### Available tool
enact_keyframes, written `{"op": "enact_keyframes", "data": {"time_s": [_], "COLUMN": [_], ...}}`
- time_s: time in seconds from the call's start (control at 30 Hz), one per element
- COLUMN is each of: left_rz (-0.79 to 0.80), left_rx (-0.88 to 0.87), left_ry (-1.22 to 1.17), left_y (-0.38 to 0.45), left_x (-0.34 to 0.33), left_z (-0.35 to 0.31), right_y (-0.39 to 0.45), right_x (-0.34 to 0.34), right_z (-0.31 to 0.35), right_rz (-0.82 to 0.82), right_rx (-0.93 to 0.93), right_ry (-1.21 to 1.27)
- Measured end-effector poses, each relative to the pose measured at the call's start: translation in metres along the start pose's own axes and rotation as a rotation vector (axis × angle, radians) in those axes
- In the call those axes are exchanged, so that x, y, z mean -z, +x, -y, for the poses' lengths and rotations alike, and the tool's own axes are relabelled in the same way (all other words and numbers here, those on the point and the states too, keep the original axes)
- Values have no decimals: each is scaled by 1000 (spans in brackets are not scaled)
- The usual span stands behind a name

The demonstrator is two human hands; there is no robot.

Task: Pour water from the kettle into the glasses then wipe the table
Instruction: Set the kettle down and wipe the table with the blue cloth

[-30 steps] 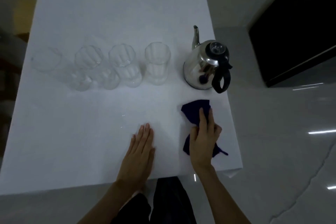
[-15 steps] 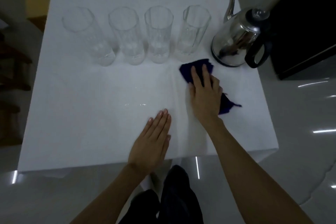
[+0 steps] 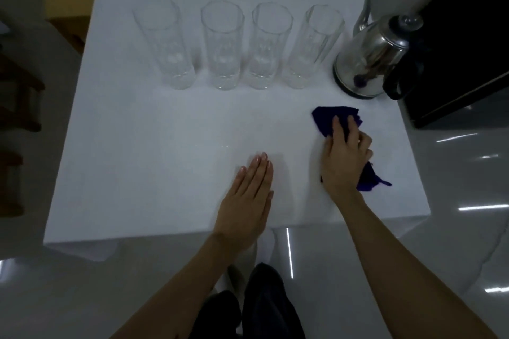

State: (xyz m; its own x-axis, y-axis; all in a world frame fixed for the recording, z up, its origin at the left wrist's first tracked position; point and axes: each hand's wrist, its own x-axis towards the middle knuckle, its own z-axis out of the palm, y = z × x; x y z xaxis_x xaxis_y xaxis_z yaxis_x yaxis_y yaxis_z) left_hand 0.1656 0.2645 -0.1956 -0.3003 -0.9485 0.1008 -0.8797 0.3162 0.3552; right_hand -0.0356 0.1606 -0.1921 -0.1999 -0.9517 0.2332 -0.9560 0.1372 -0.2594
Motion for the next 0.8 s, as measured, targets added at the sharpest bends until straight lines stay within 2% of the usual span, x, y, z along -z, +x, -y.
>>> {"op": "enact_keyframes", "data": {"time_s": [0.1,0.23,0.37,0.43,0.5,0.63,0.7,0.8], "left_rz": [-83,-159,-168,-158,-157,-165,-171,-179], "left_rx": [191,409,600,669,680,676,669,663], "left_ry": [-54,-12,67,67,74,60,57,42], "left_y": [-10,-29,-45,-49,-49,-50,-51,-51], "left_x": [16,45,59,60,58,57,57,57], "left_z": [23,78,123,128,126,126,127,128], "right_y": [13,-3,-33,-44,-47,-25,-10,-1], "right_x": [-15,-26,-19,-10,-2,-6,-16,-31], "right_z": [50,98,95,77,56,42,63,114], "right_rz": [11,76,90,91,89,7,-21,-4], "right_rx": [26,276,502,544,494,169,54,41], "right_ry": [57,110,95,76,45,4,22,44]}}
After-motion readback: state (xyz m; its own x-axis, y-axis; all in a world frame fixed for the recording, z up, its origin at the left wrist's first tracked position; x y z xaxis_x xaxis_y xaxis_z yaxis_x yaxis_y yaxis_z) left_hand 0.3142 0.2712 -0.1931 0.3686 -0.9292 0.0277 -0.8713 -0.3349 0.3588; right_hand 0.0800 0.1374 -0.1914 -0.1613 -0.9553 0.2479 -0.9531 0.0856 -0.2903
